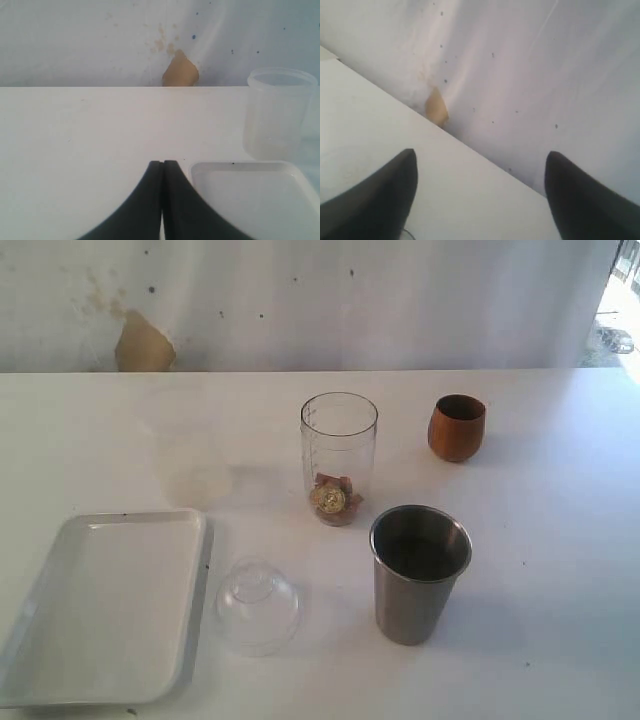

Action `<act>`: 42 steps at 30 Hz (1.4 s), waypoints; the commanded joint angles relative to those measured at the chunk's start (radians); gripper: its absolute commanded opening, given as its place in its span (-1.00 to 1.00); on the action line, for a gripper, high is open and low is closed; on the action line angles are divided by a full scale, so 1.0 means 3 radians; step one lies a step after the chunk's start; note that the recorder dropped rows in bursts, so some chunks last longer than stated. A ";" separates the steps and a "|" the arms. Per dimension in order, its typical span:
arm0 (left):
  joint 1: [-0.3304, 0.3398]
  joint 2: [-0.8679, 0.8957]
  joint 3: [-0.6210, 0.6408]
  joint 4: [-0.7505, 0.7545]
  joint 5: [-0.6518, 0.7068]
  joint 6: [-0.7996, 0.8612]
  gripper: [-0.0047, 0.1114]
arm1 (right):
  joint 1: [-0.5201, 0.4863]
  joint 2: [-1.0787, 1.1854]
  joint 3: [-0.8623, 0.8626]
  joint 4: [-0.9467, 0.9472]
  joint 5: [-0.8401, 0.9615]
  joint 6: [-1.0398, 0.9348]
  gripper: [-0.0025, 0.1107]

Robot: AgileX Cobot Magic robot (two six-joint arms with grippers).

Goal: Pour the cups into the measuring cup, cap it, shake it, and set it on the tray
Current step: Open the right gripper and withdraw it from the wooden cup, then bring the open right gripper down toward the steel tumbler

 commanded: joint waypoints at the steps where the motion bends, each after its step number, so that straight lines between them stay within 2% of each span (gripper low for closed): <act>1: -0.0013 -0.0016 0.0016 0.0004 0.0006 0.0000 -0.92 | -0.0012 -0.0103 0.0015 -0.0024 -0.0282 0.0231 0.48; 8: -0.0013 -0.0016 0.0016 0.0004 0.0006 0.0000 -0.92 | -0.0012 -0.0231 0.0015 -0.0024 -0.0850 0.0639 0.52; 12: -0.0013 -0.0016 0.0016 0.0004 0.0006 0.0000 -0.92 | -0.0012 -0.0278 0.0015 -0.0024 -0.0766 0.0679 0.53; 15: -0.0013 -0.0016 0.0016 0.0004 0.0006 0.0000 -0.92 | -0.0012 -0.0303 0.0015 -0.0024 -0.0636 0.0905 0.70; 17: -0.0013 -0.0016 0.0016 0.0004 0.0006 0.0000 -0.92 | -0.0012 -0.0321 0.0015 -0.0024 -0.0644 0.0987 0.90; 20: -0.0013 -0.0016 0.0016 0.0004 0.0006 0.0000 -0.92 | -0.0012 -0.0331 0.0015 -0.0024 -0.0741 0.0934 0.90; 25: -0.0013 -0.0016 0.0016 0.0004 0.0006 0.0000 -0.92 | -0.0019 -0.0361 0.0202 -0.0024 -0.0958 0.0454 0.90; 26: -0.0013 -0.0016 0.0016 0.0004 0.0006 0.0000 -0.92 | -0.0019 -0.0405 0.0377 -0.0024 -0.0970 0.0142 0.90; 29: -0.0013 -0.0016 0.0016 0.0004 0.0006 0.0000 -0.92 | -0.0019 -0.0548 0.0877 -0.0024 -0.0615 -0.0134 0.90; 31: -0.0013 -0.0016 0.0016 0.0004 0.0006 0.0000 -0.92 | -0.0019 -0.0675 0.1315 0.0281 -0.0385 -0.0593 0.90; 35: -0.0013 -0.0016 0.0016 0.0004 0.0006 0.0000 -0.92 | -0.0013 -0.0779 0.2087 0.1085 -0.0413 -0.1423 0.90; 38: -0.0013 -0.0016 0.0016 0.0004 0.0006 0.0000 -0.92 | -0.0013 -0.0779 0.2431 0.1212 -0.0337 -0.1751 0.90; 42: -0.0013 -0.0016 0.0016 0.0004 0.0006 0.0000 -0.92 | -0.0013 -0.0779 0.2775 0.1347 -0.0617 -0.2075 0.90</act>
